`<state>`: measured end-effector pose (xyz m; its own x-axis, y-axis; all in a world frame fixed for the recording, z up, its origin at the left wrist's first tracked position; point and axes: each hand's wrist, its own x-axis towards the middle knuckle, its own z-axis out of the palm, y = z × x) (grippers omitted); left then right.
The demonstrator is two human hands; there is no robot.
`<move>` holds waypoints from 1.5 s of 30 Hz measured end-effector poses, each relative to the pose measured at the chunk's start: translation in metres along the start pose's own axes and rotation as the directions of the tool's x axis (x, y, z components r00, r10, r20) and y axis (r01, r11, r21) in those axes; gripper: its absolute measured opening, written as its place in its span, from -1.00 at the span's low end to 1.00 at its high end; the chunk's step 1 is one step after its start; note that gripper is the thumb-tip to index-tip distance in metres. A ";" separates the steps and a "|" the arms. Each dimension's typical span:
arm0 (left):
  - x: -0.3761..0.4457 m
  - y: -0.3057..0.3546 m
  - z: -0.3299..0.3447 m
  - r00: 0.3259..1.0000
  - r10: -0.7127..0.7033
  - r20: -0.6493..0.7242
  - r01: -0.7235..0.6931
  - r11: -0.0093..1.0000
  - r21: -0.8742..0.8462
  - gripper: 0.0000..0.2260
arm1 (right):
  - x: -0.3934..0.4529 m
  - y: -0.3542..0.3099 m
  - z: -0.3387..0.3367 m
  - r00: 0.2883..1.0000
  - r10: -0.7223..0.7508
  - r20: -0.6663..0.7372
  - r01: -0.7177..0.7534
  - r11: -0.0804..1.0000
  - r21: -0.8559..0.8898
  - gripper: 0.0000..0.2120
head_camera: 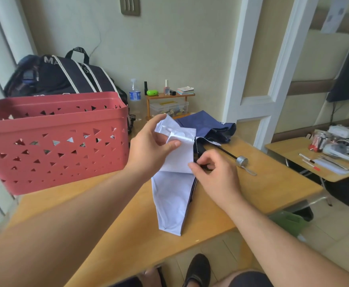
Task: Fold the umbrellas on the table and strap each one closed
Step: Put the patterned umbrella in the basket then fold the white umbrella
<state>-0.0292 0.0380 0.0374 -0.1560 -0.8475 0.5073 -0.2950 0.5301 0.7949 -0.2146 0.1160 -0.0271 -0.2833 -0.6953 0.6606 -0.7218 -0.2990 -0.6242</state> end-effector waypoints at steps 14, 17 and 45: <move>-0.056 0.001 -0.004 0.993 0.102 0.064 -0.107 0.991 0.085 -0.36 | 0.007 -0.051 -0.010 0.999 -0.024 0.048 0.014 0.980 0.198 -0.63; -0.067 0.002 -0.005 0.991 0.102 0.086 -0.108 0.992 0.072 -0.38 | 0.005 -0.058 -0.017 0.999 -0.008 0.050 0.000 0.989 0.151 -0.64; -0.132 -0.007 -0.028 0.940 -0.310 0.143 0.339 0.893 -0.295 -0.57 | -0.080 -0.078 -0.007 0.936 0.226 0.270 -0.325 0.851 0.412 -0.69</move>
<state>0.0198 0.1465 -0.0256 -0.1896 -0.9646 0.1832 -0.0387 0.1938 0.9803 -0.1404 0.1995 -0.0282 -0.2577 -0.8950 0.3640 -0.2624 -0.2977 -0.9179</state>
